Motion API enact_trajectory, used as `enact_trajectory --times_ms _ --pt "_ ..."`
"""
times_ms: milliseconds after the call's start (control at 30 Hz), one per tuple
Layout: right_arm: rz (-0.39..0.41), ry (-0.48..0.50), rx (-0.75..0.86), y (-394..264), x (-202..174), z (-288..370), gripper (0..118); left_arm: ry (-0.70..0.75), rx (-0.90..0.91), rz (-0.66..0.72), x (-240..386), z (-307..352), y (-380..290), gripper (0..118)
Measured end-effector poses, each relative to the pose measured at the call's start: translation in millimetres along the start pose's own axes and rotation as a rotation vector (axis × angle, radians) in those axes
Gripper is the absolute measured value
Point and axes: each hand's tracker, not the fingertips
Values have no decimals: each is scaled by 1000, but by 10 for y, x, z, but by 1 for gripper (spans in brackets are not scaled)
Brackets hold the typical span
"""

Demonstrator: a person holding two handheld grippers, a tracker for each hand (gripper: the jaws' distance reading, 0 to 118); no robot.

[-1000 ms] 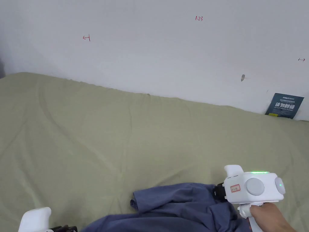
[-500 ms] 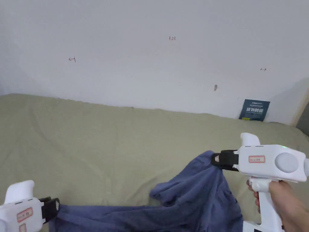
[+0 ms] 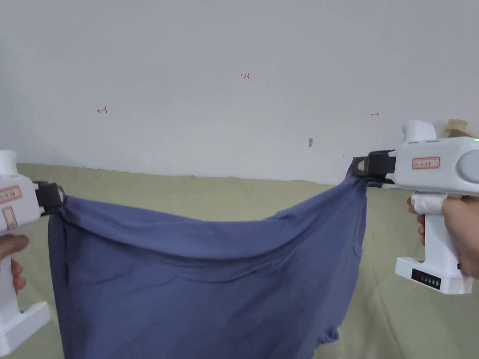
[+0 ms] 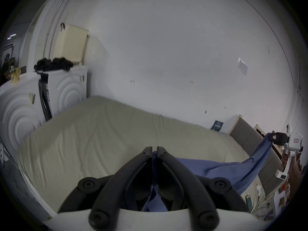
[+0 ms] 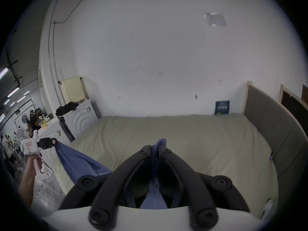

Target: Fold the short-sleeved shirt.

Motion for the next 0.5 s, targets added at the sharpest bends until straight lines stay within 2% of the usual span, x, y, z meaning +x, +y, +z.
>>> enact_trajectory --times_ms 133,267,500 --pt "1 -11 77 328 -49 144 10 11 75 -10 96 85 507 0" --pt "50 -86 141 635 -105 248 10 31 137 -23 115 82 931 0" --pt "60 -140 216 1093 -134 73 10 57 176 -58 327 -197 1400 0"
